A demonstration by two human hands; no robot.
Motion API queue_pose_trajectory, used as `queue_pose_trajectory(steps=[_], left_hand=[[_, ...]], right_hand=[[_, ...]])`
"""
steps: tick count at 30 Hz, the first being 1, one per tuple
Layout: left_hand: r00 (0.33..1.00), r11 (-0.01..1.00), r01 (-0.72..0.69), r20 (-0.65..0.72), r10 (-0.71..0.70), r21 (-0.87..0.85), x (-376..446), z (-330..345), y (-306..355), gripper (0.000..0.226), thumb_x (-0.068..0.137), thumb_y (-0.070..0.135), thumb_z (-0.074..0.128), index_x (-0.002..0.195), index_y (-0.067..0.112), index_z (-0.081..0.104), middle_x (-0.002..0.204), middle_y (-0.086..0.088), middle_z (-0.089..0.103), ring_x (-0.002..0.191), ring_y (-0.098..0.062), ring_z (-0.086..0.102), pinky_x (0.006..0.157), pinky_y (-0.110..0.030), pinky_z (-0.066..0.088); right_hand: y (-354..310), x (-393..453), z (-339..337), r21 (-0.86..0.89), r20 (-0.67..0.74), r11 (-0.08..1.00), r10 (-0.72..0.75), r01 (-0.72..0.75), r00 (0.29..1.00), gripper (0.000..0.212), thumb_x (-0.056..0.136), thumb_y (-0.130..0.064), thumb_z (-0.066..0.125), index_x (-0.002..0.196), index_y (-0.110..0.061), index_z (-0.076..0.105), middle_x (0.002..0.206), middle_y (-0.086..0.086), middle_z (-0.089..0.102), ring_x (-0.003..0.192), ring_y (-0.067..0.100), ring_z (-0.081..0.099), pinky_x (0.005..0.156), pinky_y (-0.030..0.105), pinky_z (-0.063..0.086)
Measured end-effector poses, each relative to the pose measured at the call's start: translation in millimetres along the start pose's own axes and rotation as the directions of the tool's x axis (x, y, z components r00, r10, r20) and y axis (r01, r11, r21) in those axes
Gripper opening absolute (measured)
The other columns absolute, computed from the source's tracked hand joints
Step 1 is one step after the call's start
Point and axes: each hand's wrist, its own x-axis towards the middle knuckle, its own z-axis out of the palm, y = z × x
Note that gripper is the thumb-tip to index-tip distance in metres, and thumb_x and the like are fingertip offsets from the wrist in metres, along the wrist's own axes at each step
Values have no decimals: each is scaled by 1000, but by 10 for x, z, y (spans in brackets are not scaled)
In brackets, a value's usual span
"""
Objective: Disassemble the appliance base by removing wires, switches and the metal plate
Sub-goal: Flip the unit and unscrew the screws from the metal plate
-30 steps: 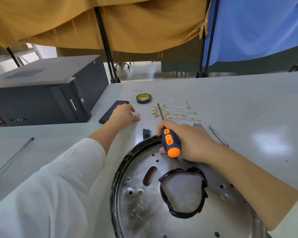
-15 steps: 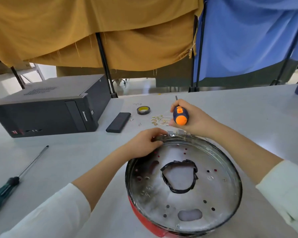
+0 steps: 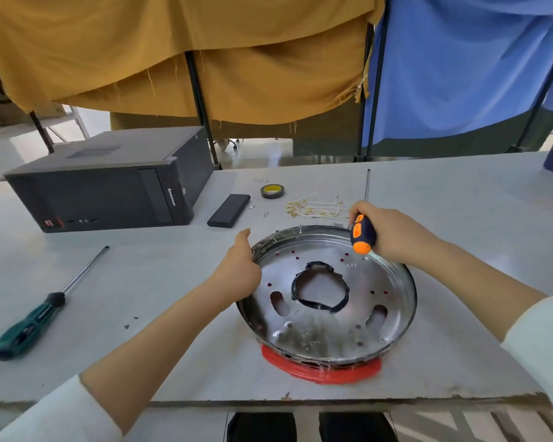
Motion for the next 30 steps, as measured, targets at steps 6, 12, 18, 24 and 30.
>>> queue_pose_trajectory(steps=[6,12,18,24,30], left_hand=[[980,932,-191,1,201,309,35,-89,137,67,88,15,47,146,25,16,143,-8,28,97,-21,57,71,-22,43],[939,787,-344,188,288,512,400,92,531,52,92,30,50,141,18,35,141,-7,43,127,-26,42,103,-36,36],[950,626,-282,119,290,727,490,321,567,26,95,27,43,118,22,53,114,-9,60,102,-31,56,70,-32,39],[982,537,-107,4,189,837,342,168,369,24,87,12,44,108,19,53,105,-6,59,97,-28,58,65,-30,37],[997,519,-71,50,54,852,308,11,381,12,87,15,41,95,19,49,77,2,49,76,-21,50,58,-26,33]], right_hand=[[-7,55,35,81,22,993,-84,82,996,34,76,-5,61,94,-31,48,90,-7,61,82,22,59,76,44,52],[-15,119,31,153,18,976,-160,155,987,37,75,-6,66,98,-30,51,96,-6,61,85,20,59,76,40,52],[-38,172,105,285,-19,940,-190,188,982,43,79,-4,68,94,-38,46,99,-6,59,89,18,59,79,30,51],[71,159,60,270,-102,941,-183,205,978,43,78,-13,73,99,-37,45,102,-7,60,93,16,63,76,29,55],[-154,243,-154,348,-262,914,-120,209,958,22,83,-49,64,97,-41,49,80,-17,66,73,-3,65,73,25,50]])
